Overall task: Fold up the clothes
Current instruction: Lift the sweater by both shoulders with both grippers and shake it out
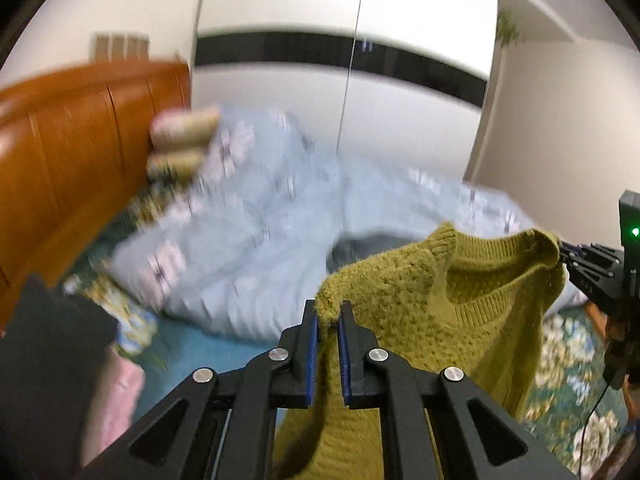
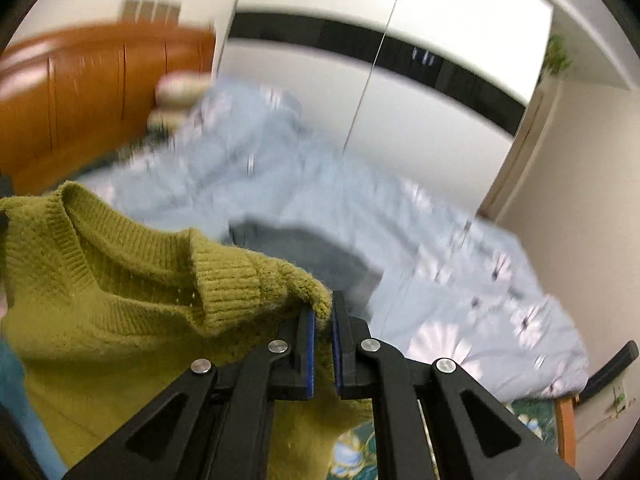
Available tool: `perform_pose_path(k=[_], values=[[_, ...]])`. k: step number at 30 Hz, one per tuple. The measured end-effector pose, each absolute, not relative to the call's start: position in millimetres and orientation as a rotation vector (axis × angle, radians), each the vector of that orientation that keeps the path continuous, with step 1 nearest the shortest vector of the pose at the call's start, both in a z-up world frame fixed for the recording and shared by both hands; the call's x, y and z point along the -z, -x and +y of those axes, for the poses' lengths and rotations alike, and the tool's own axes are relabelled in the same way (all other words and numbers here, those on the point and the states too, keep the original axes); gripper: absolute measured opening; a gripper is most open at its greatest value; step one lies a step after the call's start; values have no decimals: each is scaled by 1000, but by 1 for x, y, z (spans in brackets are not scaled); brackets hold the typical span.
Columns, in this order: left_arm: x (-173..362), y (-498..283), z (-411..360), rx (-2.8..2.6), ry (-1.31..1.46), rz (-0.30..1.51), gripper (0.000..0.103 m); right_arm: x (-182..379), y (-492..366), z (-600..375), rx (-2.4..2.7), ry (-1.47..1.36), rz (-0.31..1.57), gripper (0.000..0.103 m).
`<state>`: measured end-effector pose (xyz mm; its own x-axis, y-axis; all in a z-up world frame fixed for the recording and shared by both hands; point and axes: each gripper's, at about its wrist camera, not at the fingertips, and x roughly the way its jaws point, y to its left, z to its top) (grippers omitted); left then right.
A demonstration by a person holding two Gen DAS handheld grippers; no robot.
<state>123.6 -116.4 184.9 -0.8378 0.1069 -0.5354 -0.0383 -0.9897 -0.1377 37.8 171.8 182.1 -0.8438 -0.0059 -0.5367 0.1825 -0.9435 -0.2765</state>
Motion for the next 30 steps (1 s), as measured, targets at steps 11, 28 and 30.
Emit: perform_pose_path(k=[11, 28, 30], values=[[-312, -234, -90, -3055, 439, 43, 10, -318, -142, 196, 3039, -373, 428, 7], [-390, -345, -72, -3025, 280, 175, 10, -387, -277, 225, 2992, -147, 560, 7], [-388, -332, -73, -3026, 342, 165, 10, -379, -264, 221, 2965, -222, 607, 7]])
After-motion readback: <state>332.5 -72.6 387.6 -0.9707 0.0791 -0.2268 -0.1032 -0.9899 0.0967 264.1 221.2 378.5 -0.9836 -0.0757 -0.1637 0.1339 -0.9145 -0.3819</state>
